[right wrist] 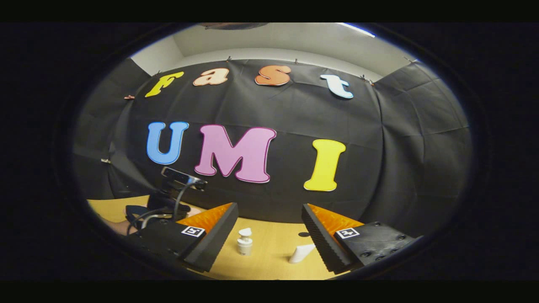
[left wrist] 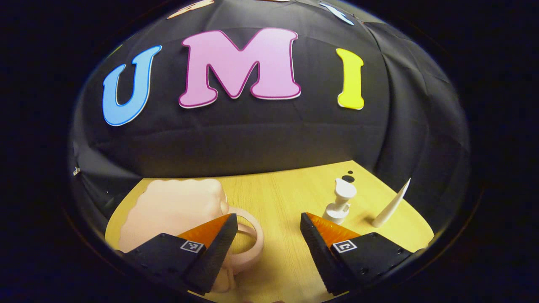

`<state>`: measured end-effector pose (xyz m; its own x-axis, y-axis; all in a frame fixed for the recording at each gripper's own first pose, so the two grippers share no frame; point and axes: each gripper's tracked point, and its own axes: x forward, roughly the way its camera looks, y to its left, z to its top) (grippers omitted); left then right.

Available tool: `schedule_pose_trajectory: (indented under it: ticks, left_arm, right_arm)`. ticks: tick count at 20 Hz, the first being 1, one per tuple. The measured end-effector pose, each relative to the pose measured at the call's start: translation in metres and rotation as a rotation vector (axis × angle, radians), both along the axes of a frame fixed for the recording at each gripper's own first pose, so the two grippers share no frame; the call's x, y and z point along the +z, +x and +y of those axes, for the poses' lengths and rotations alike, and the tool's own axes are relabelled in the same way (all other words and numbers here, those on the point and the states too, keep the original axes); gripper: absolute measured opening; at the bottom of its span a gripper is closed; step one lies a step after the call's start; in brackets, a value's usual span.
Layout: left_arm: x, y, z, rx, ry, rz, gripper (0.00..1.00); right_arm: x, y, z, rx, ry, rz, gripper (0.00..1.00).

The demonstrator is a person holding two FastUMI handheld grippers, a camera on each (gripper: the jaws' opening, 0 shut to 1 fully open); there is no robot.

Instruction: First open the suitcase, pack the skin care products into it, and then close the suitcase.

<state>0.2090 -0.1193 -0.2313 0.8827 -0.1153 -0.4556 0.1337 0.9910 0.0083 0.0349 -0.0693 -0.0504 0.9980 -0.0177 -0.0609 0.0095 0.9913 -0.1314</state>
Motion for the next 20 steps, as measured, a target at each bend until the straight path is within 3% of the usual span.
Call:
schedule_pose_trajectory:
  ticks: [7,12,13,15,16,18,20]
  left_arm:
    - [-0.062,0.027,-0.003,0.071,0.055,0.147,0.96]
    - [-0.09,0.038,-0.007,0.114,0.07,0.225,0.94]
    - [-0.092,0.041,-0.006,0.125,0.062,0.235,0.85]
    - [-0.099,0.044,0.007,0.157,0.07,0.262,0.8]
    - [-0.103,0.043,0.023,0.209,0.093,0.278,0.69]
    - [-0.109,0.042,0.021,0.207,0.036,0.325,0.21]
    - [-0.104,0.039,0.014,0.152,-0.013,0.354,0.19]
  right_arm:
    - [-0.038,-0.003,-0.045,-0.106,-0.011,0.088,0.97]
    - [-0.052,-0.003,-0.057,-0.12,-0.022,0.126,0.96]
    - [-0.055,-0.003,-0.058,-0.119,-0.021,0.137,0.97]
    - [-0.059,-0.006,-0.06,-0.12,-0.012,0.15,0.97]
    - [-0.06,-0.007,-0.06,-0.122,-0.008,0.154,0.97]
    - [-0.063,-0.01,-0.06,-0.123,-0.002,0.166,0.97]
    - [-0.065,-0.012,-0.059,-0.12,-0.002,0.172,0.97]
